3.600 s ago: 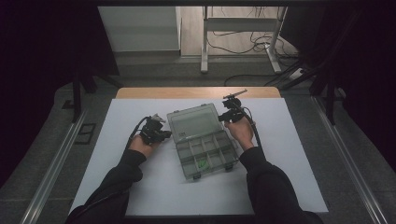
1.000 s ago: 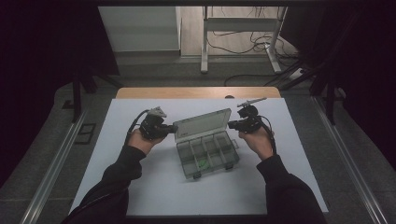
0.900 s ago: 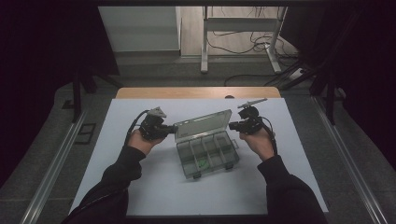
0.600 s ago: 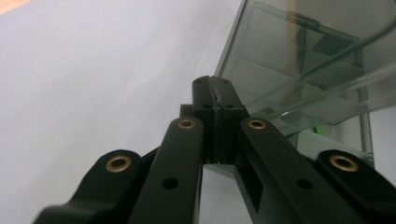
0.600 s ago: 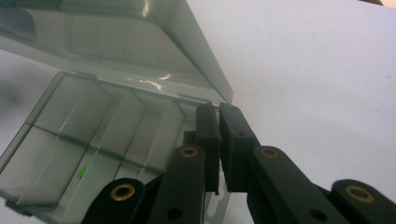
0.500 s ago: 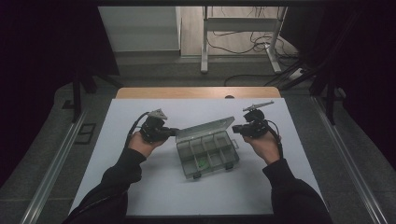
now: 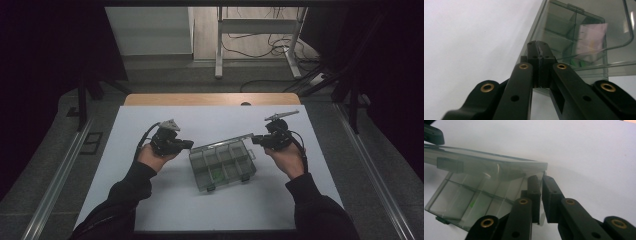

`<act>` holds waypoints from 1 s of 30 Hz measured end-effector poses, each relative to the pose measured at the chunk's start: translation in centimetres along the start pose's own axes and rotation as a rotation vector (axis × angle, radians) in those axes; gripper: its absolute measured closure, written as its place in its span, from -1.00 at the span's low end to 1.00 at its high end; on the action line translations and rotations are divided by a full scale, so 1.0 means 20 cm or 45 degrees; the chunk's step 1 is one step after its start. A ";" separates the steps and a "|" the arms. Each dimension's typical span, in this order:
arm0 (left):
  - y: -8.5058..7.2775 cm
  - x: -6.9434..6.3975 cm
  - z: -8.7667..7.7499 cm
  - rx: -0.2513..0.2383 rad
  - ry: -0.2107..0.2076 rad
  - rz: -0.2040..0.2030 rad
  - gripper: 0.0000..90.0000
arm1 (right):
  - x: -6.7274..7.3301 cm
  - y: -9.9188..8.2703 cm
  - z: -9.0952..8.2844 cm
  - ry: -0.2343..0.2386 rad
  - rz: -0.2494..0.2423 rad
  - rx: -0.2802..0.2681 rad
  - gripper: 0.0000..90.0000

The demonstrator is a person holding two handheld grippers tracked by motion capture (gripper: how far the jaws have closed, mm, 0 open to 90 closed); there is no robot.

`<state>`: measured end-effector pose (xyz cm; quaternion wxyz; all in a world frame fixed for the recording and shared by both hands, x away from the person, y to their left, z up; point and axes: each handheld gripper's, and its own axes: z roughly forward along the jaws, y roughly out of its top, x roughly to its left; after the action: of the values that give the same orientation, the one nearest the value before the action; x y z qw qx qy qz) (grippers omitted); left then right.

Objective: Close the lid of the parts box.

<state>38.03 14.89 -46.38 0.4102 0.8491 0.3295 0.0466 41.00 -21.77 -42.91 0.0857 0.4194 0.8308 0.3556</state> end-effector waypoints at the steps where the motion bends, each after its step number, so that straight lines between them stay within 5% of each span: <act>1: 0.00 0.00 0.00 0.001 0.000 0.005 1.00 | 0.00 0.00 0.00 -0.006 -0.006 0.003 0.89; 30: -0.05 -0.15 -0.03 0.023 -0.046 0.021 1.00 | 0.04 -0.11 -0.12 0.043 -0.033 -0.016 0.99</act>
<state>34.87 13.91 -46.19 0.4082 0.8561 0.3155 0.0315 37.99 -23.23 -42.35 0.0788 0.4019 0.8354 0.3666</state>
